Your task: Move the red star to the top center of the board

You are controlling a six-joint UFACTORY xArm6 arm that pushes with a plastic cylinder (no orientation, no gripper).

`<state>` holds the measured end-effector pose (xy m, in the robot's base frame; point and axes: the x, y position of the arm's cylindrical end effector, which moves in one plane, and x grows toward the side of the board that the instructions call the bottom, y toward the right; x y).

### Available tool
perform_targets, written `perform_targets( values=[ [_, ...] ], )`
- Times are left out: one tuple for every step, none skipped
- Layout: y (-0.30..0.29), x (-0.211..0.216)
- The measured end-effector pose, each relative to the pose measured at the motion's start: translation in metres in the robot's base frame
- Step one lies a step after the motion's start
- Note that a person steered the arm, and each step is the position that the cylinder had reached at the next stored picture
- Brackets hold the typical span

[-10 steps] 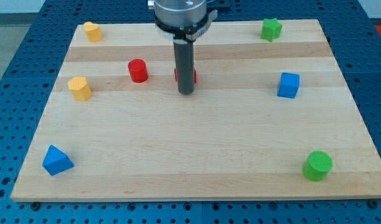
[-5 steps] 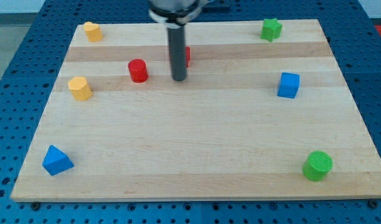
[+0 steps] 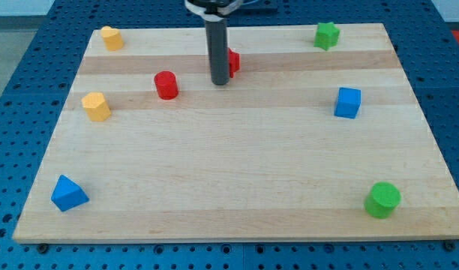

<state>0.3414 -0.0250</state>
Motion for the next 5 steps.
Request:
perform_targets(
  values=[
    [0.006, -0.022],
    [0.008, -0.051],
    [0.008, -0.062],
    [0.017, -0.060],
    [0.041, -0.056]
  ],
)
